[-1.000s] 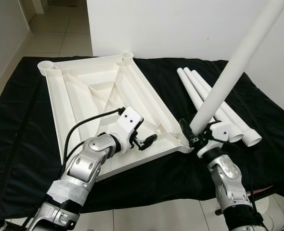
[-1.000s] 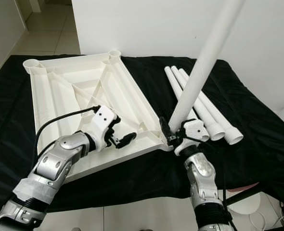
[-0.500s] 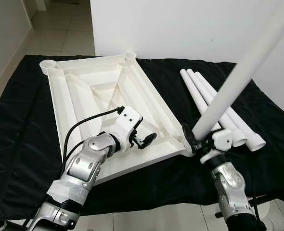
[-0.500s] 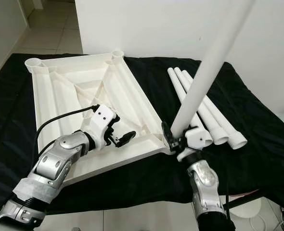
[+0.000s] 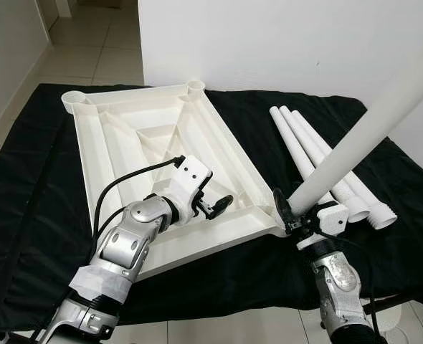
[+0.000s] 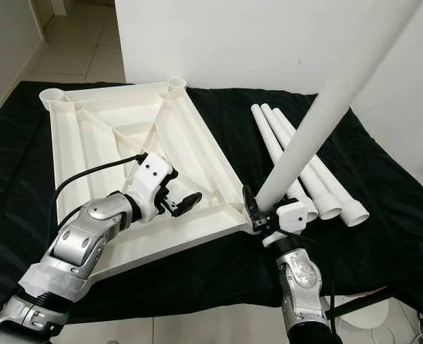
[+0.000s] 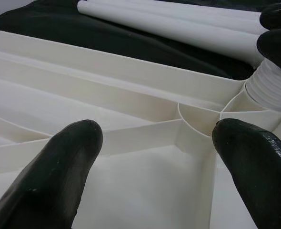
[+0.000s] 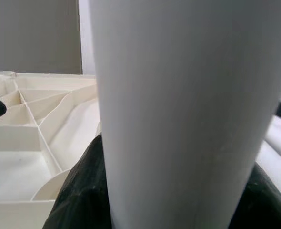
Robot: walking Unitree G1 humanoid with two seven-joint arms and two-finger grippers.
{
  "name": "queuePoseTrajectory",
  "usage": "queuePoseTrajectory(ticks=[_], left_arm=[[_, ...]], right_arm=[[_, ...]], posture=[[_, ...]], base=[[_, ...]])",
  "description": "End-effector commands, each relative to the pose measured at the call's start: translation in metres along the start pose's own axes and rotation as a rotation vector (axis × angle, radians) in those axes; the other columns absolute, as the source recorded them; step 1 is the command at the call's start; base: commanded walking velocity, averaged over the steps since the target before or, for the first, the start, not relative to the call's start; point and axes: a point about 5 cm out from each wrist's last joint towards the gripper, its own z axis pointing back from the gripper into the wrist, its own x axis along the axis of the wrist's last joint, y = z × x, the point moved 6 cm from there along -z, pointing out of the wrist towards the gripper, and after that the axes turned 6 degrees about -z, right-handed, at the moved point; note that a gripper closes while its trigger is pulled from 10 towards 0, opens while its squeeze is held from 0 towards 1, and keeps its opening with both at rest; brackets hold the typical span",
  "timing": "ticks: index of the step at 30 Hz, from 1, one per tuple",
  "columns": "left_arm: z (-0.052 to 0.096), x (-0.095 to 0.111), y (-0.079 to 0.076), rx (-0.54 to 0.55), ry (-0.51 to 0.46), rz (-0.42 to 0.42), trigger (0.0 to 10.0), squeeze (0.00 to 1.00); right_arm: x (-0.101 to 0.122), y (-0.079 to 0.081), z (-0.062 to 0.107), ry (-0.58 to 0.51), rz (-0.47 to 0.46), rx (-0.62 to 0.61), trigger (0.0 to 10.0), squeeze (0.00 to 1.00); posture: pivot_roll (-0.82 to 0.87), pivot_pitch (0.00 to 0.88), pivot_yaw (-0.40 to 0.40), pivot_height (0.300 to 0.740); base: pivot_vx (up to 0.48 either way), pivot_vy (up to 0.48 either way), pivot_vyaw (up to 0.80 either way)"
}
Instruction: Building children table
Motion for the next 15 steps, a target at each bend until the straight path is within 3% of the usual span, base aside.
queuePoseTrajectory(ticks=[1,5,11,15], left_arm=[[-0.001,0.003,0.003,0.030,-0.001,-0.022,10.0,0.00],[-0.001,0.003,0.005,0.033,-0.001,-0.025,10.0,0.00],[0.000,0.004,0.006,0.040,-0.002,-0.027,10.0,0.00],[0.000,0.005,0.006,0.040,-0.004,-0.029,10.0,0.00]], right_arm=[[-0.066,0.000,0.033,0.283,-0.126,-0.045,10.0,0.00],[-0.069,-0.002,0.031,0.302,-0.130,-0.048,10.0,0.00],[-0.086,-0.004,0.028,0.458,-0.008,-0.009,10.0,0.00],[-0.085,-0.011,0.019,0.493,-0.022,-0.026,10.0,0.00]], posture=[[0.05,0.059,-0.040,0.740],[0.05,0.059,-0.042,0.740],[0.05,0.060,-0.042,0.740],[0.05,0.061,-0.043,0.740]], base=[[0.000,0.000,0.00],[0.000,0.000,0.00],[0.000,0.000,0.00],[0.000,0.000,0.00]])
